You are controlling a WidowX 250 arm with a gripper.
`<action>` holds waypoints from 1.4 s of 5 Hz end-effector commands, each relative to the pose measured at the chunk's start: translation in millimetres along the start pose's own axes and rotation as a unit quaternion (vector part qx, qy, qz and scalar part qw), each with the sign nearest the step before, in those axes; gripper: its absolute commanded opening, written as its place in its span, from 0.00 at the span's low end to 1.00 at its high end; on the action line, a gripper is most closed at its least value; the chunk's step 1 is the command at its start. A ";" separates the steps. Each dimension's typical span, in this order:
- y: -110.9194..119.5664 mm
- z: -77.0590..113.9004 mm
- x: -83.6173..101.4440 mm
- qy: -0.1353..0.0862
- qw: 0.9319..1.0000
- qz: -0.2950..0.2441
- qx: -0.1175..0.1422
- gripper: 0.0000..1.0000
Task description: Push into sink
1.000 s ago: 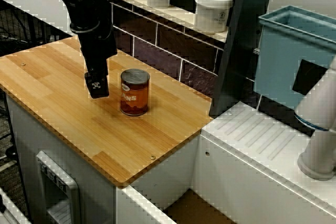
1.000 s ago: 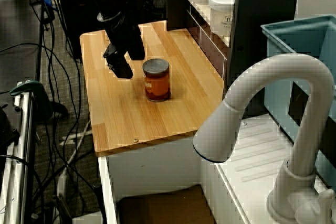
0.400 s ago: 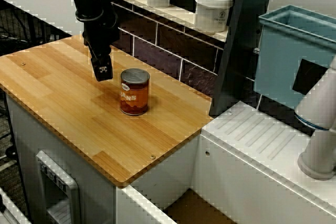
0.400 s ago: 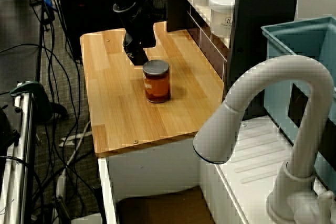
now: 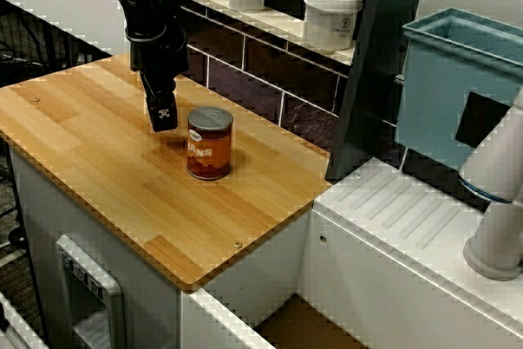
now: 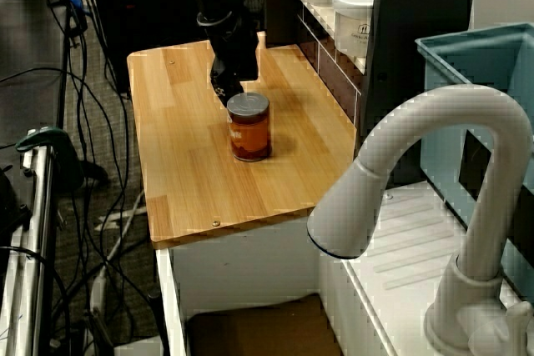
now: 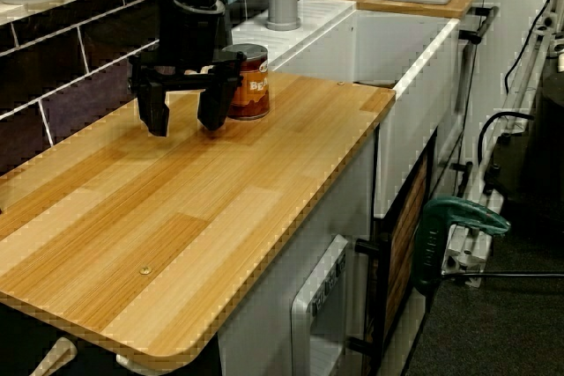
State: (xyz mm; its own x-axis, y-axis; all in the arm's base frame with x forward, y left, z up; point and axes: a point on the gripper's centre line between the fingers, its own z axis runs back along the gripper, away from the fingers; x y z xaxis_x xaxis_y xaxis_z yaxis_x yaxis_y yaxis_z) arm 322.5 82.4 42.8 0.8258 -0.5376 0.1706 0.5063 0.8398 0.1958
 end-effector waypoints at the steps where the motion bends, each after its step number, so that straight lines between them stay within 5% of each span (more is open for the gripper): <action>1: -34.3 3.5 28.8 -0.019 1.000 -0.003 0.005 1.00; 5: -94.9 24.2 77.0 -0.055 0.995 -0.059 -0.050 1.00; 7: -114.9 36.9 86.9 -0.072 0.992 -0.086 -0.055 1.00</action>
State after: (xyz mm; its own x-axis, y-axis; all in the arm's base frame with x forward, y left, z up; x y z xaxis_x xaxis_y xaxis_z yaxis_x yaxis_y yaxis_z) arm 332.4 -57.6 43.1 0.7118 -0.6678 0.2174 0.6693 0.7389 0.0783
